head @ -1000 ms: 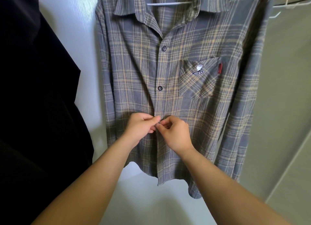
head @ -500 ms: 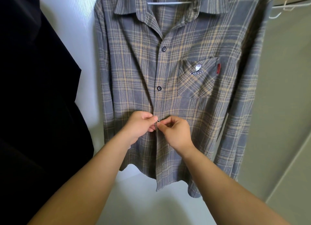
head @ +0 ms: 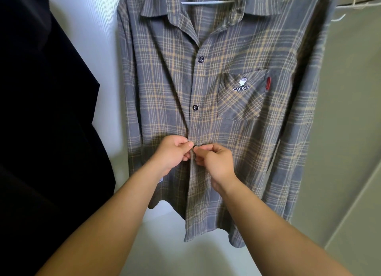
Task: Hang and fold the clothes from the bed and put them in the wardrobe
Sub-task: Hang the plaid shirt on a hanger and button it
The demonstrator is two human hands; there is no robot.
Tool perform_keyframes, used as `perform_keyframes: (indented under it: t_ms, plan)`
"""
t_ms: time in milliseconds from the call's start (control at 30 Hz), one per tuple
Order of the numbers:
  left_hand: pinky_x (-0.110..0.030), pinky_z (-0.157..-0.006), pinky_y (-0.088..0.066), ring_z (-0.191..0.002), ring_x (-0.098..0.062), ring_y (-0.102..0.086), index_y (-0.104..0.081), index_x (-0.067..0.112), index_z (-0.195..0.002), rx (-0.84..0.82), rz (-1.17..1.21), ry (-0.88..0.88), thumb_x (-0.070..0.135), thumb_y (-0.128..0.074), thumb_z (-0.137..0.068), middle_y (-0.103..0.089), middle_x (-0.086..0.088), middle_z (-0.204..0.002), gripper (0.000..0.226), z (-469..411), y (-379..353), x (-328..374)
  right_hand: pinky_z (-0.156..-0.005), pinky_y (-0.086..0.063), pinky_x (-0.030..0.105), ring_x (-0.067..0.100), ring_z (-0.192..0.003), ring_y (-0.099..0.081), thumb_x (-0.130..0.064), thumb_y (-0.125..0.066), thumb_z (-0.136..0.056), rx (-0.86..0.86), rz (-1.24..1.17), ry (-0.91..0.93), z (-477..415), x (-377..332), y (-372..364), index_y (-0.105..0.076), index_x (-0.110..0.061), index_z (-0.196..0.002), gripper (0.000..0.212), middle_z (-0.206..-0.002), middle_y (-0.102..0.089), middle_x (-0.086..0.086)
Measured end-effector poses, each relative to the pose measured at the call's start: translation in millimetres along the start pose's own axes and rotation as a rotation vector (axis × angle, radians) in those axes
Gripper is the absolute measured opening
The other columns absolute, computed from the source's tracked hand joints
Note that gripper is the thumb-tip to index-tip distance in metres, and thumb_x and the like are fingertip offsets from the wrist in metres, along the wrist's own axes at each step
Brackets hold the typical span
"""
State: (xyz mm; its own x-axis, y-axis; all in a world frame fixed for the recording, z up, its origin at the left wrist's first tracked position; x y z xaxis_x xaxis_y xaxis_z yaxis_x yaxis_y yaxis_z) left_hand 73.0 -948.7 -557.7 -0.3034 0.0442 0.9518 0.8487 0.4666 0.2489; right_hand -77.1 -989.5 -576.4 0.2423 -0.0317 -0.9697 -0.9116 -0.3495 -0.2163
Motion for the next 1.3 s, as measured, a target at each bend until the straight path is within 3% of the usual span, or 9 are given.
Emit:
perform_keyframes:
  t_ms: [200, 300, 433, 567, 767, 933, 1033, 1200, 1300]
  plan:
    - [-0.018, -0.063, -0.052, -0.061, -0.004, -0.062, -0.073, 0.005, -0.1, 0.007, 0.017, -0.037, 0.015, -0.069, -0.096, -0.072, -0.002, -0.076, 0.011, 0, 4, -4, -0.068, -0.059, 0.028, 0.016, -0.067, -0.068, -0.008, -0.069, -0.093, -0.109, -0.306, -0.342, -2, 34, -9, -0.073, -0.002, -0.098, 0.009, -0.073, -0.069, 0.006]
    - [-0.015, -0.062, -0.051, -0.062, -0.002, -0.067, -0.071, 0.01, -0.104, 0.02, 0.021, -0.035, 0.014, -0.075, -0.091, -0.075, 0.002, -0.08, 0.014, 1, 7, -5, -0.067, -0.057, 0.029, 0.016, -0.069, -0.067, -0.014, -0.067, -0.094, -0.084, -0.225, -0.295, -1, 39, -2, -0.072, -0.005, -0.1, 0.012, -0.075, -0.07, 0.005]
    - [-0.016, -0.067, -0.053, -0.076, 0.0, -0.069, -0.067, 0.03, -0.087, 0.048, -0.094, -0.121, 0.016, -0.078, -0.089, -0.076, 0.007, -0.09, 0.017, 2, 10, 5, -0.067, -0.049, 0.031, 0.018, -0.076, -0.059, -0.007, -0.065, -0.084, -0.043, 0.03, -0.208, 6, 46, 8, -0.063, -0.012, -0.101, 0.018, -0.083, -0.062, 0.006]
    - [-0.017, -0.073, -0.053, -0.083, 0.0, -0.071, -0.069, 0.03, -0.091, 0.012, -0.094, -0.158, 0.021, -0.077, -0.089, -0.076, 0.007, -0.091, 0.012, 3, 2, 9, -0.078, -0.051, 0.034, 0.013, -0.08, -0.054, -0.031, -0.085, -0.077, -0.04, 0.473, -0.004, 9, 41, 2, -0.049, -0.015, -0.109, 0.05, -0.091, -0.056, -0.002]
    - [-0.014, -0.069, -0.049, -0.081, -0.008, -0.074, -0.072, 0.026, -0.092, -0.001, -0.051, -0.13, 0.014, -0.064, -0.098, -0.078, 0.007, -0.085, 0.016, 4, -2, -12, -0.081, -0.051, 0.035, 0.023, -0.086, -0.065, -0.028, -0.061, -0.098, 0.049, 0.691, 0.145, 1, 35, 12, -0.064, -0.015, -0.103, 0.014, -0.087, -0.07, -0.003]
    - [-0.029, -0.085, -0.057, -0.089, -0.012, -0.071, -0.074, 0.031, -0.086, 0.073, -0.237, 0.01, 0.011, -0.077, -0.087, -0.076, 0.007, -0.088, 0.019, 12, 0, -69, -0.089, -0.056, 0.041, 0.025, -0.092, -0.068, -0.014, -0.06, -0.097, 0.012, 0.758, 0.126, -1, 44, 20, -0.067, -0.009, -0.117, 0.022, -0.097, -0.073, 0.003]
    - [-0.029, -0.085, -0.057, -0.088, -0.01, -0.07, -0.073, 0.026, -0.095, 0.071, -0.291, 0.102, 0.01, -0.083, -0.078, -0.075, 0.008, -0.091, 0.025, 19, -6, -95, -0.086, -0.054, 0.033, 0.022, -0.089, -0.066, -0.01, -0.06, -0.096, 0.017, 0.776, 0.108, -3, 49, 24, -0.068, -0.008, -0.118, 0.023, -0.095, -0.071, 0.003]
    - [-0.029, -0.086, -0.059, -0.083, -0.013, -0.071, -0.07, 0.013, -0.114, -0.08, -0.121, 0.117, 0.006, -0.088, -0.073, -0.073, 0.001, -0.099, 0.045, 27, -35, -108, -0.083, -0.054, 0.034, 0.021, -0.087, -0.066, -0.006, -0.056, -0.095, -0.006, 0.749, 0.06, -2, 59, 28, -0.07, -0.008, -0.104, 0.017, -0.088, -0.071, 0.002]
    - [-0.023, -0.084, -0.057, -0.093, -0.015, -0.073, -0.071, 0.018, -0.113, -0.108, -0.062, 0.066, 0.006, -0.083, -0.082, -0.076, -0.001, -0.102, 0.036, 29, -44, -103, -0.063, -0.046, 0.022, 0.01, -0.064, -0.055, -0.003, -0.055, -0.095, -0.053, 0.688, 0.047, -1, 61, 24, -0.065, -0.011, -0.079, 0.02, -0.068, -0.061, -0.004]
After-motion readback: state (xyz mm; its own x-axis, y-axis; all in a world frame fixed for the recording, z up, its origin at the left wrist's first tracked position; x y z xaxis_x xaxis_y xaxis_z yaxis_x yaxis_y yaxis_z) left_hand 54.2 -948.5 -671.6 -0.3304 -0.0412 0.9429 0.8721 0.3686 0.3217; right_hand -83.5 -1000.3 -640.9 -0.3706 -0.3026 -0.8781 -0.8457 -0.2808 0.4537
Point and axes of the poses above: each hand's wrist, its own z-axis away from the middle knuckle, its own y-axis out of the back of the hand, x = y × z, the point moved 10 cm from there along -z, towards the middle knuckle
